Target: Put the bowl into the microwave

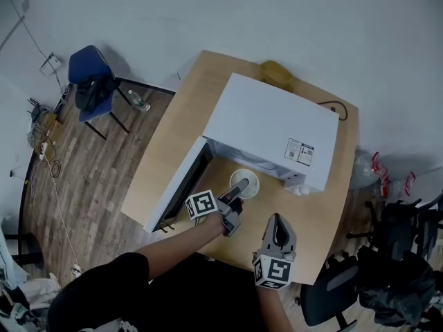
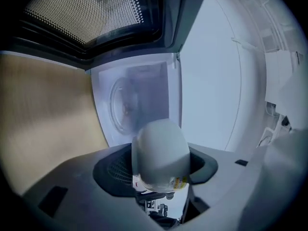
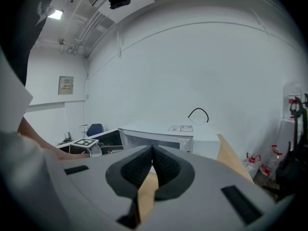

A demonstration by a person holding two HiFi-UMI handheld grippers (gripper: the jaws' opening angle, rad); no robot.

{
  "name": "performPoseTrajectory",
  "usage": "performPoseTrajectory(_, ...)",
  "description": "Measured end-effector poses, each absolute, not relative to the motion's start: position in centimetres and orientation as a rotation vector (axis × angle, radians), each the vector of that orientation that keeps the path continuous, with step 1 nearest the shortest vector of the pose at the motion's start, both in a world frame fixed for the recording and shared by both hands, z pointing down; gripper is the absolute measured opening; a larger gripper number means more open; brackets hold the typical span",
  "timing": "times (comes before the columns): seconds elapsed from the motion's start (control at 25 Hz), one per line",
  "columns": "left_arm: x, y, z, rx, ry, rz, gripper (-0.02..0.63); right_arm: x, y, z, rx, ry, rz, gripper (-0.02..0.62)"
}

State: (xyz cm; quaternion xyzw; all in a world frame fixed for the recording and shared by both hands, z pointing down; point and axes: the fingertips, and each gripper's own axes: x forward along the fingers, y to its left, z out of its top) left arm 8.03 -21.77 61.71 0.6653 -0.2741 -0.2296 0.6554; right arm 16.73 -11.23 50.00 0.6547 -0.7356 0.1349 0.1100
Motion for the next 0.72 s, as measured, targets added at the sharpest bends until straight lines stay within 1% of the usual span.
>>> performPoseTrajectory(0.72,9.6,-30.3,68.4,1.473,-0.748,-0.513,0.253,19.7,-14.5,53.7,1.831,-2.114,0.438,0.06)
